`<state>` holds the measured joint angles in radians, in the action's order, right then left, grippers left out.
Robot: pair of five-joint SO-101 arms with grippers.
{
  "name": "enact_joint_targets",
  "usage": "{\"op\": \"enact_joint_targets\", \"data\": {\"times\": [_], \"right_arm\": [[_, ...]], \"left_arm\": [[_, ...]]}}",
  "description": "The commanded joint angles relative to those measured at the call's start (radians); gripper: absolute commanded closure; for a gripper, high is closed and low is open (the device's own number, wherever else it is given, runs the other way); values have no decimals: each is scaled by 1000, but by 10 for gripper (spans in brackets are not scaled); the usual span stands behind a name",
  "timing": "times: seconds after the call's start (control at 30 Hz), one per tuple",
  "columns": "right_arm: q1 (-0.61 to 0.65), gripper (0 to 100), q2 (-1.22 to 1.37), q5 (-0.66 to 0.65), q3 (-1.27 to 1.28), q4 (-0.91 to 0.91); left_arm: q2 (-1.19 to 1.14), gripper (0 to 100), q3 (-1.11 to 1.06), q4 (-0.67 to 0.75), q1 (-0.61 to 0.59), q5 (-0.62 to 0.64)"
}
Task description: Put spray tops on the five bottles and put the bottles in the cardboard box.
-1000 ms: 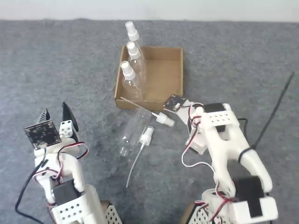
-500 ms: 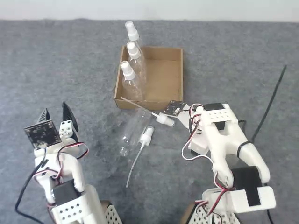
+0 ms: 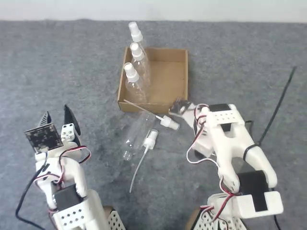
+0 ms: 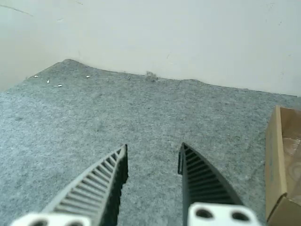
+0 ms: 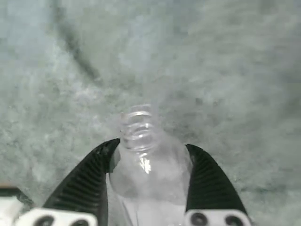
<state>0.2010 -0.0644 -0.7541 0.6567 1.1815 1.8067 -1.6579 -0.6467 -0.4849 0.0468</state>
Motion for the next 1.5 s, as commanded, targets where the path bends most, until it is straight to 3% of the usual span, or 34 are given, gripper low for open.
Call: {"op": "enact_joint_targets", "data": {"times": [0.0,0.2,0.3,0.43,0.6,1.17,1.47], "right_arm": [[-13,932,-16,133,-106,1],[-8,931,-8,245,-123,-7],[-13,923,-5,242,-123,-8],[-12,831,-4,239,-117,-1],[-10,759,-4,143,-115,1],[-8,766,22,87,-115,-19],[-16,884,71,94,-123,-50]], "left_arm": [[15,835,8,35,-5,0],[15,835,8,35,-5,0],[15,835,8,35,-5,0],[15,835,8,35,-5,0],[15,835,8,35,-5,0],[15,835,8,35,-6,0],[15,835,8,35,-6,0]]}}
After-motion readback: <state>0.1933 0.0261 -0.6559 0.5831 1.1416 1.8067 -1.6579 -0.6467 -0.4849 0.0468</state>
